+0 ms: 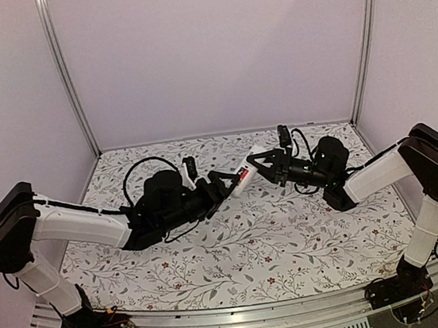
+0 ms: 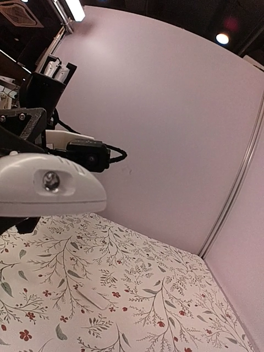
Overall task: Load the batteries into the remote control
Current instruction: Load the battery into the battery compartment, then pick up the battery cover from the center of the board.
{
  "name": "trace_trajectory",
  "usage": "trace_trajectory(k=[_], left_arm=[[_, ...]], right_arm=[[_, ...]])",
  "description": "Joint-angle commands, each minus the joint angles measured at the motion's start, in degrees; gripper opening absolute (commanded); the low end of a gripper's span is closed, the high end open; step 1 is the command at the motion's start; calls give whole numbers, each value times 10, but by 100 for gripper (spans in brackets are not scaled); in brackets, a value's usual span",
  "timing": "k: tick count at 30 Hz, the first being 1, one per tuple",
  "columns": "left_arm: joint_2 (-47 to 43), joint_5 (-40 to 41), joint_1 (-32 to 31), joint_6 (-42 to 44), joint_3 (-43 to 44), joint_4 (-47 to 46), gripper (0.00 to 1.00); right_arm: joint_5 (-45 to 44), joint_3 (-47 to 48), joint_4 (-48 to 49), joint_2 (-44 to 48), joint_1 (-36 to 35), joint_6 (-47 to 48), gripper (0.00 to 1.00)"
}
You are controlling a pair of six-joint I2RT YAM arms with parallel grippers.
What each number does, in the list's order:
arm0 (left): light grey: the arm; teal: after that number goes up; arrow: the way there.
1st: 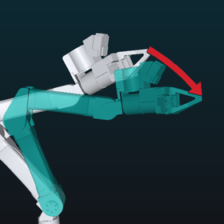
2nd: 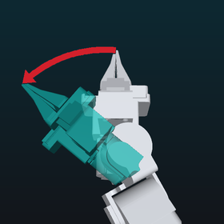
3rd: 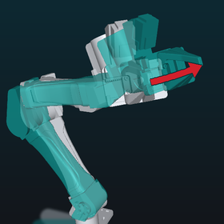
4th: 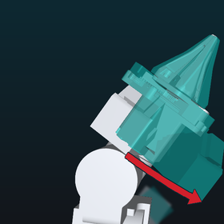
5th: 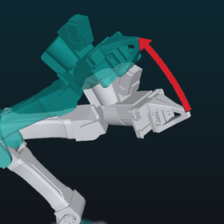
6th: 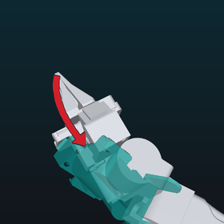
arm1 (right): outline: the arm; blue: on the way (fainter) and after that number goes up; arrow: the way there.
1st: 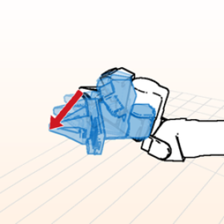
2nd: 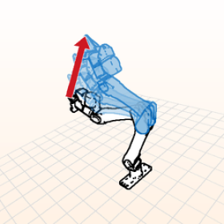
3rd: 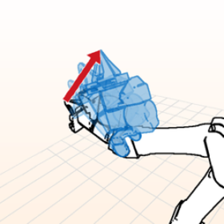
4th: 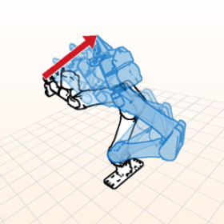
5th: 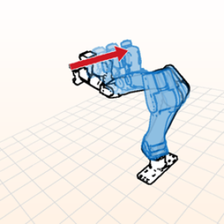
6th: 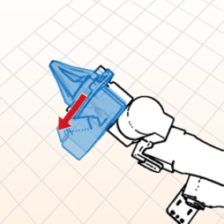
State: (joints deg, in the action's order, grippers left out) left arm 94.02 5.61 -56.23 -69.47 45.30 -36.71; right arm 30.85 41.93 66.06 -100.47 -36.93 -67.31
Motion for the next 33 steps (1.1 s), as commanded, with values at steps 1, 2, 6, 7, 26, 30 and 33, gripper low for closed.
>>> trace_trajectory(k=[1,2,6,7,26,30,33], left_arm=[[-57,28,7,120,20,129,88],[-67,29,7,142,28,153,91],[-106,41,13,240,51,248,99],[-117,46,17,261,52,267,99],[59,56,171,489,265,678,83],[118,46,179,506,302,696,82],[149,28,184,520,321,699,80]], right_arm=[[10,9,-1,16,17,11,0],[14,6,-9,19,20,14,0],[29,-1,-46,26,33,35,0],[34,-2,-59,28,35,39,0],[76,1,-246,28,31,150,0],[84,4,-247,19,30,154,0],[90,5,-246,14,30,154,0]])
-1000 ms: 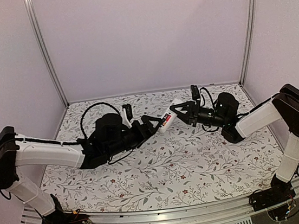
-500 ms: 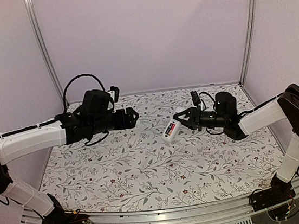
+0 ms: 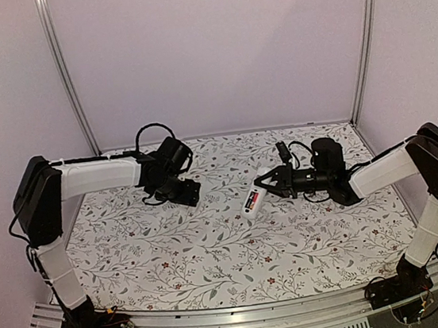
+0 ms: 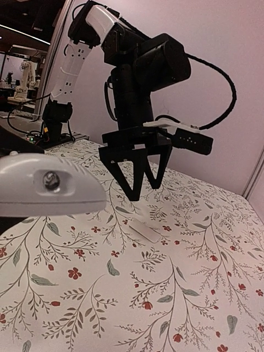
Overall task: Load the batteries into the remote control
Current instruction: Pick up the battery cover from the center of the board.
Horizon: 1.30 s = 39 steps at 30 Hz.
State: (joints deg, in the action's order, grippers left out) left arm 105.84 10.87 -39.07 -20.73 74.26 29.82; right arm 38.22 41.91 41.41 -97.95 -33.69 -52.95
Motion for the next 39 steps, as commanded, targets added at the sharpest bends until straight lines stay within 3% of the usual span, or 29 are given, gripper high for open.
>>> trace_trajectory(k=[1,8,24,39], left_arm=[[40,-33,14,37,37,34,78],[86,-71,33,57,65,35,70],[155,-69,32,67,105,69,53],[162,-51,21,64,111,95,29]], right_arm=[[17,5,1,-12,-3,10,0],[24,7,11,-20,-2,7,0],[27,7,21,-30,1,-3,0],[26,6,26,-42,3,-6,0]])
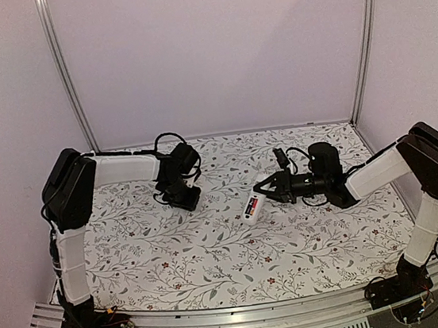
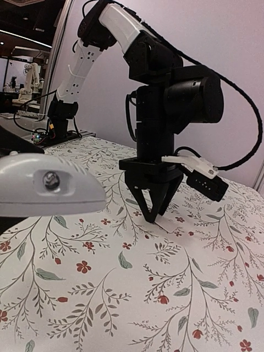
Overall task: Load the batteries into the remote control
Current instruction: Pick up the battery cover from the center of the board.
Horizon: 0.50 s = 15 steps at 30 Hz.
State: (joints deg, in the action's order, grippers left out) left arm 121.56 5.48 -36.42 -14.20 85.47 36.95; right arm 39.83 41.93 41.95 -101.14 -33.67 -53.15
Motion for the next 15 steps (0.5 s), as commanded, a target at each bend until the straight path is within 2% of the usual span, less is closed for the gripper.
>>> trace_trajectory(k=[1,8,15], left_arm=[[-1,5,-6,-3,-3,23,29],[-77,11,-23,-8,-46,6,26],[-169,9,-75,-9,-102,-10,26]], right_arm=[[9,6,22,-11,3,-5,0],[10,2,48,-22,3,-22,0],[9,-6,121,-59,2,-80,0]])
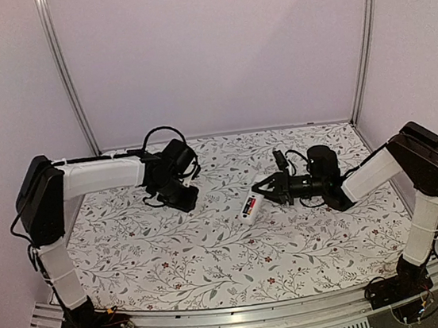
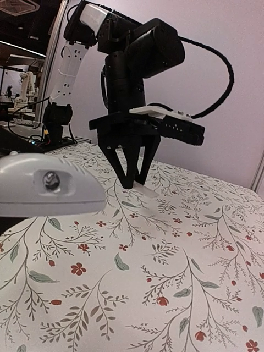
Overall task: Load the batteries into the remote control
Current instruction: Pick up the battery cover from the center of the board, then load the battery cover onto the remote control without the battery cover.
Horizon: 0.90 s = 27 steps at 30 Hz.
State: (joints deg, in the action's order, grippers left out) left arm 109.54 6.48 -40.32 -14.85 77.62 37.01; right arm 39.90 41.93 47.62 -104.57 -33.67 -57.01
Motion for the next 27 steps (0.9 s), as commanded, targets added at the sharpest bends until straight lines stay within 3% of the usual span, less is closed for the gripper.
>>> trace_trajectory(k=[1,11,27], left_arm=[[-60,1,-49,-1,-29,-13,26],[-120,-13,-159,12,-17,-31,27],[-33,-22,-214,-10,84,-26,29]], right_arm=[[8,-7,78,-34,2,-49,0],[-11,-20,118,-55,1,-100,0],[-57,-53,146,-25,-13,-113,0]])
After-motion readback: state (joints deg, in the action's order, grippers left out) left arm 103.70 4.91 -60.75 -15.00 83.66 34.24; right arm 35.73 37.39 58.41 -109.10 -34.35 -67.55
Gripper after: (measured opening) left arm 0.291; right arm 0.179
